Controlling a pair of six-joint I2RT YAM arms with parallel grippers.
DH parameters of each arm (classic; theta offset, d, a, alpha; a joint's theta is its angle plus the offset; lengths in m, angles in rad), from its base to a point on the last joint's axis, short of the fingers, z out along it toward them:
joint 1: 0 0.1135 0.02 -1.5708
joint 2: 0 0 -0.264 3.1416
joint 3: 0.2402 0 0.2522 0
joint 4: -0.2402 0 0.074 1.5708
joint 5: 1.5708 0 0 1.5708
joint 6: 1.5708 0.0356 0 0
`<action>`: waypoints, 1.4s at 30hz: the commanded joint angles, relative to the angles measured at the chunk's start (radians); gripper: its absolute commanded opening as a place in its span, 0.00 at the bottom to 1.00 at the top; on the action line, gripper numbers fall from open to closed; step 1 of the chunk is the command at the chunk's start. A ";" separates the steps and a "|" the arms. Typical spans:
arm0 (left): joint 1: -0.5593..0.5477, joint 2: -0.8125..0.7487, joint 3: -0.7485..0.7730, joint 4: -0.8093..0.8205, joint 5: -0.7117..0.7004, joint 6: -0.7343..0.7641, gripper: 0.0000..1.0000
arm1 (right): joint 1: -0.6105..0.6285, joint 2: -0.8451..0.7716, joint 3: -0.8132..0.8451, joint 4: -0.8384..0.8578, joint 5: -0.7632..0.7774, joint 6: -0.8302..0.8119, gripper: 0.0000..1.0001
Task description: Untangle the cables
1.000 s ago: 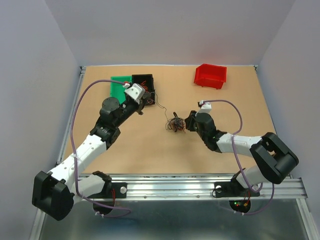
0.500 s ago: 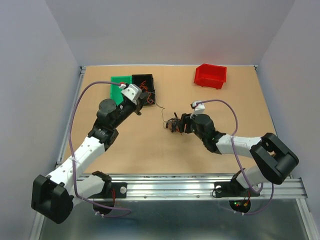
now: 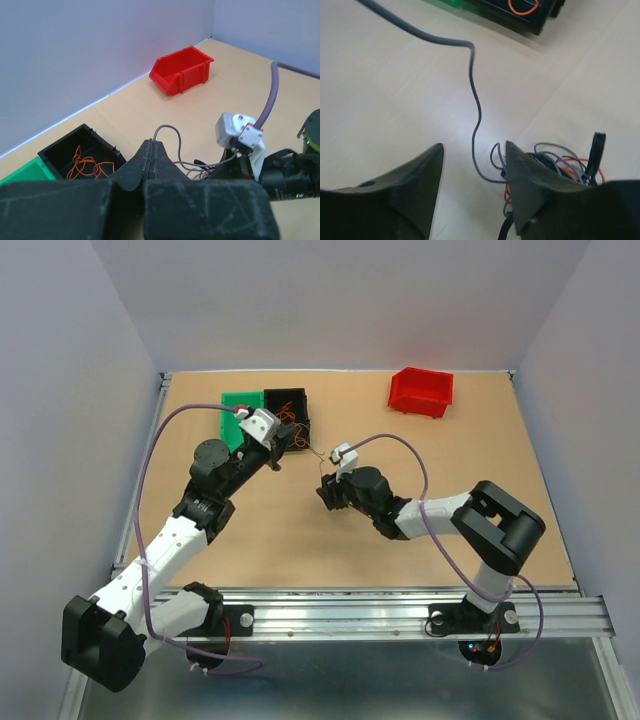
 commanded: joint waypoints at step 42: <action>0.003 0.440 0.185 -0.110 0.586 0.152 0.37 | 0.043 -0.272 -0.035 0.129 0.154 0.142 0.00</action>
